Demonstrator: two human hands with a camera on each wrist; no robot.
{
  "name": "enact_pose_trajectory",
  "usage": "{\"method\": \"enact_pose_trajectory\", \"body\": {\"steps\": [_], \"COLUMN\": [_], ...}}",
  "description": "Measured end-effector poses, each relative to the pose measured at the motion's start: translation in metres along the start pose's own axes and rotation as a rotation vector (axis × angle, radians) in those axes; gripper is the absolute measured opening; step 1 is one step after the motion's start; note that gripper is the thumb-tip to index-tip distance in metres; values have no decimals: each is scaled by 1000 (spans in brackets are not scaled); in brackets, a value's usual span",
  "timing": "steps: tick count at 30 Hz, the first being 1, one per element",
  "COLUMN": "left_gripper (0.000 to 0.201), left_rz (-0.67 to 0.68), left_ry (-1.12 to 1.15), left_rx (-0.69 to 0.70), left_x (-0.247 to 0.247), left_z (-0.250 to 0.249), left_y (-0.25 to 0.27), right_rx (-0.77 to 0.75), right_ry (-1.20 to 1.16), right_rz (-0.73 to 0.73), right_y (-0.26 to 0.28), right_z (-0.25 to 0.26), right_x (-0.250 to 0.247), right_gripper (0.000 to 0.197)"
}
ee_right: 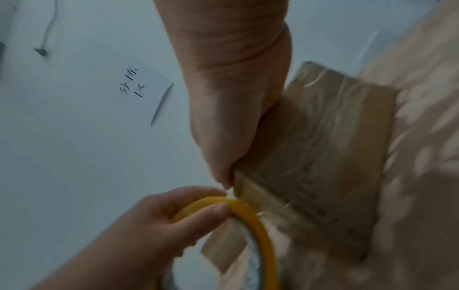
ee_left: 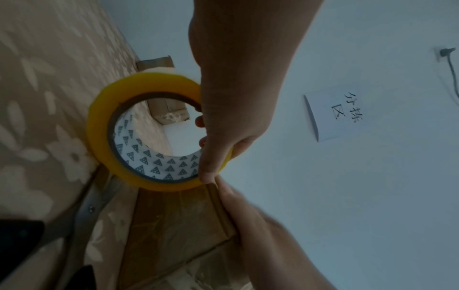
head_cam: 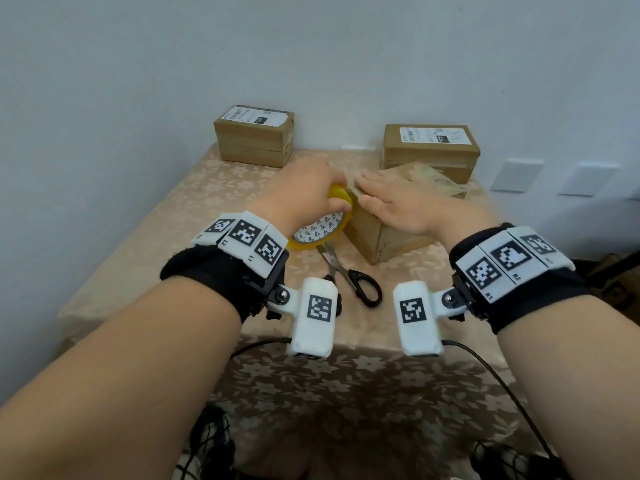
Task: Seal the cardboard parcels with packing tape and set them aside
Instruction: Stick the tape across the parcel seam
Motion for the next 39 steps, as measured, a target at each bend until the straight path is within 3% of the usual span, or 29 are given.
{"method": "enact_pose_trajectory", "body": {"steps": [4, 11, 14, 20, 28, 34, 39], "left_gripper": [47, 43, 48, 55, 50, 53, 50], "left_rz": [1, -38, -23, -90, -127, -53, 129], "left_ry": [45, 53, 26, 281, 196, 135, -58], "left_rx": [-11, -5, -7, -26, 123, 130, 118], "left_x": [3, 2, 4, 3, -9, -11, 2], "left_z": [3, 8, 14, 31, 1, -6, 5], "left_y": [3, 7, 7, 15, 19, 20, 28], "right_rx": [218, 53, 91, 155, 307, 365, 372], "right_ry": [106, 45, 7, -38, -9, -39, -40], "right_rz": [-16, -157, -80, 1, 36, 51, 77], "right_y": [6, -7, -16, -27, 1, 13, 18], "right_z": [-29, 12, 8, 2, -16, -20, -17], "right_x": [2, -13, -2, 6, 9, 20, 17], "right_gripper": [69, 52, 50, 50, 50, 53, 53]}}
Point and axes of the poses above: each hand's wrist, its own y-axis away from the middle knuckle, its own x-axis out of the palm, z = x × y, the point moved 8 cm from there along -y, towards the middle knuckle, and after that the axes turned 1 degree about z, right-handed, at the moved point
